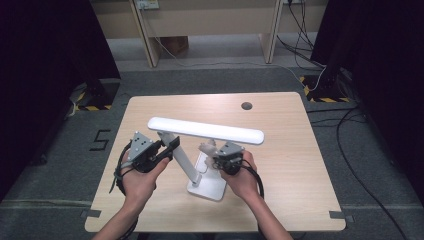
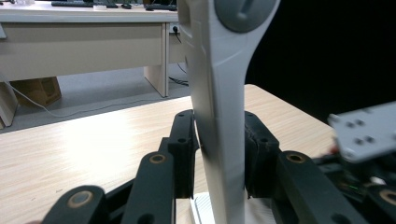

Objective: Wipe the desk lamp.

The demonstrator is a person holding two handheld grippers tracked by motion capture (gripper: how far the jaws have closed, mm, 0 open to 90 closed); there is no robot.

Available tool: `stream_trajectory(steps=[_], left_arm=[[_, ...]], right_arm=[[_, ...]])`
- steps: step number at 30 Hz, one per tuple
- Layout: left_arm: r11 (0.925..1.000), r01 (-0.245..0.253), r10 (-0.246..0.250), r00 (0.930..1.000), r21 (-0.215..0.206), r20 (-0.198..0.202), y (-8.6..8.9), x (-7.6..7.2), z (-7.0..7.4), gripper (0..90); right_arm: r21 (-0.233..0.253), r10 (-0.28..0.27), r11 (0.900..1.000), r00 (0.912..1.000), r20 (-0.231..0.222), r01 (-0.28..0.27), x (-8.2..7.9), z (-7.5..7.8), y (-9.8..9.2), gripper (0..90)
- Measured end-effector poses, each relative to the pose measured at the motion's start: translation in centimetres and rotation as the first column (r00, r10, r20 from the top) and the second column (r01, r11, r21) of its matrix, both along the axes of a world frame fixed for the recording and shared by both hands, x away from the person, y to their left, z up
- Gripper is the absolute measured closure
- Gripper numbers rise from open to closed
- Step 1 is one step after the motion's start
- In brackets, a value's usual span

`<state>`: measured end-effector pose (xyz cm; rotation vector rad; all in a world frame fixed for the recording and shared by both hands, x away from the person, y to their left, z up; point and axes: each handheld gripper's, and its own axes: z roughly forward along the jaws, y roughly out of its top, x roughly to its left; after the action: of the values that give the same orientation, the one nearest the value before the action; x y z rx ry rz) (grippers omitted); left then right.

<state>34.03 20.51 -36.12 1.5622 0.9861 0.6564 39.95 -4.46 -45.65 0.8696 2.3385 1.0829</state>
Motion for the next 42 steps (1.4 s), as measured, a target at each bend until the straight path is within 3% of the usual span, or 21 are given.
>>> stream_trajectory(steps=[2,6,9,12,18,23,25,34,37,42], left_arm=[[1.0000,0.002,-0.002,1.0000,0.001,-0.001,0.0,0.0,-0.1,68.5],[1.0000,0.003,-0.003,1.0000,-0.001,-0.005,0.1,0.0,-0.2,68.5],[1.0000,0.004,-0.004,1.0000,0.002,0.002,0.2,-0.1,-0.2,68.5],[1.0000,0.003,-0.003,1.0000,0.005,0.004,0.1,-0.1,-0.3,68.9],[1.0000,-0.005,0.005,1.0000,0.006,0.006,0.0,-0.2,-0.4,69.5],[0.9999,-0.004,0.004,1.0000,0.012,0.008,-0.1,-0.2,-0.3,69.6],[0.9999,-0.004,0.003,1.0000,0.012,0.007,0.0,-0.2,-0.3,69.7],[0.9999,-0.006,0.006,1.0000,0.012,0.007,-0.2,-0.2,-0.2,69.0],[0.9999,-0.008,0.008,0.9999,0.011,0.006,-0.2,-0.2,-0.2,68.7],[0.9999,-0.008,0.008,1.0000,0.009,0.000,-0.1,-0.2,-0.3,68.6]], right_arm=[[0.011,0.018,1.000,0.9997,0.013,-0.019,0.9,0.2,1.4,79.1],[0.018,0.049,0.999,0.9985,-0.024,-0.048,2.0,-0.6,4.1,79.1],[-0.038,0.073,0.997,0.9963,-0.045,-0.075,2.1,-2.1,4.8,79.1],[-0.024,0.058,0.998,0.9971,-0.049,-0.060,1.6,-2.8,3.9,79.2],[-0.093,0.023,0.995,0.9992,-0.034,-0.026,0.8,-2.9,1.2,79.3],[-0.078,-0.005,0.997,0.9994,-0.034,0.002,0.3,-2.9,-0.6,79.4],[-0.105,-0.023,0.994,0.9994,-0.027,0.020,0.2,-2.9,-1.3,79.4],[-0.133,-0.108,0.986,0.9938,-0.027,0.103,-0.4,-2.6,-4.7,79.4],[-0.086,-0.122,0.989,0.9925,0.000,0.122,0.0,-1.4,-4.5,79.3],[-0.018,-0.083,0.996,0.9959,0.035,0.084,1.6,0.2,-1.3,79.2]])
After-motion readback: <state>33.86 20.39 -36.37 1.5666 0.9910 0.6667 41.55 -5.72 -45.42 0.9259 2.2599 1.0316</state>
